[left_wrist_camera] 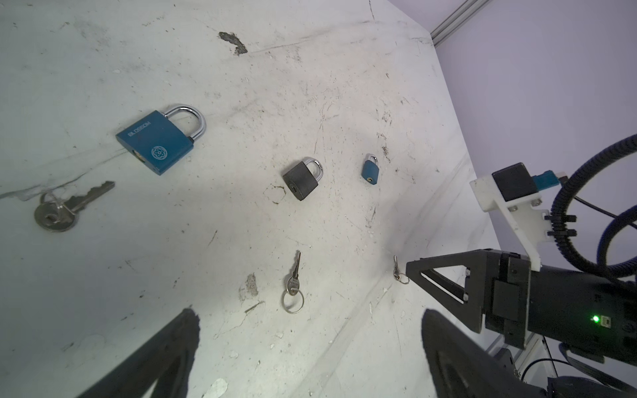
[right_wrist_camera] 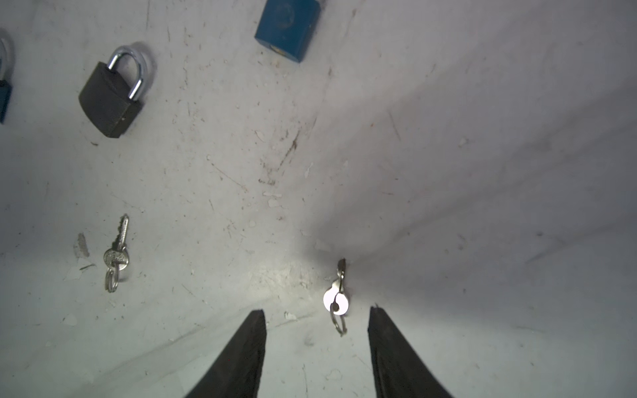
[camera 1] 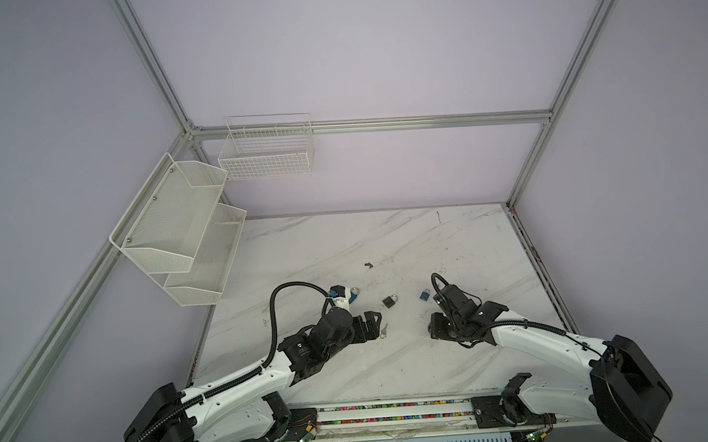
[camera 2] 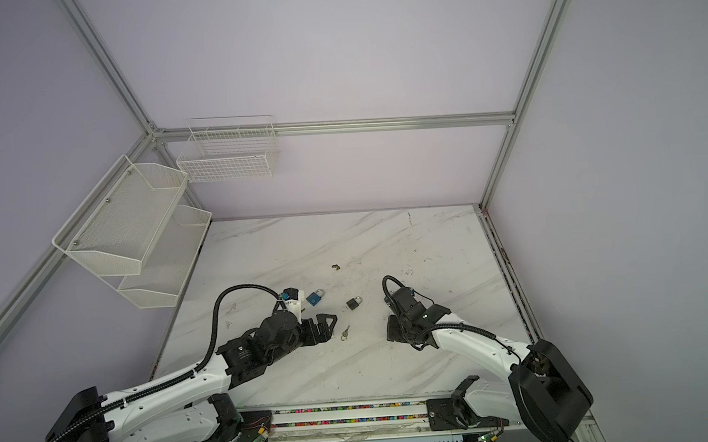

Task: Unlock with the key
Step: 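Close the right gripper on the small silver key while the left hovers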

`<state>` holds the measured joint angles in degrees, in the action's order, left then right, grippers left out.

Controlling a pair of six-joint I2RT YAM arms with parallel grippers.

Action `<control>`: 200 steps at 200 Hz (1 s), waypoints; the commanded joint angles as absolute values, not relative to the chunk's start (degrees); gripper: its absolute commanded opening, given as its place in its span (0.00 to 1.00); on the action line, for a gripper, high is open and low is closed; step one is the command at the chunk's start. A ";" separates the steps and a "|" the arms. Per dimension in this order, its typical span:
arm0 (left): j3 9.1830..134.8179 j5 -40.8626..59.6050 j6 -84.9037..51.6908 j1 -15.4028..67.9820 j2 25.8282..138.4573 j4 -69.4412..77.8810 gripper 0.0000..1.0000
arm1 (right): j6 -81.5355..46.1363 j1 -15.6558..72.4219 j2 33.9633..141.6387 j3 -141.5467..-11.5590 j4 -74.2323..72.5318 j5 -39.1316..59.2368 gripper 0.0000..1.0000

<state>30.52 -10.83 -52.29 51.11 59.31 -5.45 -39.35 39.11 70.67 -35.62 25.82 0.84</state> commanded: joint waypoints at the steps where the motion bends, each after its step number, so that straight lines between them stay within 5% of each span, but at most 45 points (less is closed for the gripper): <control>1: 36.21 -11.55 -53.45 51.55 59.57 -3.54 1.00 | -39.82 40.34 72.03 -34.82 25.25 -0.42 0.48; 200: 37.00 -10.65 -54.13 51.94 62.05 -3.40 1.00 | -37.79 42.54 76.73 -35.51 24.37 -3.30 0.22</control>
<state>30.55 -10.50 -53.10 51.57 62.04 -5.21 -37.60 41.87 75.85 -34.87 23.77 -2.02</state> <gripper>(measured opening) 0.999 0.224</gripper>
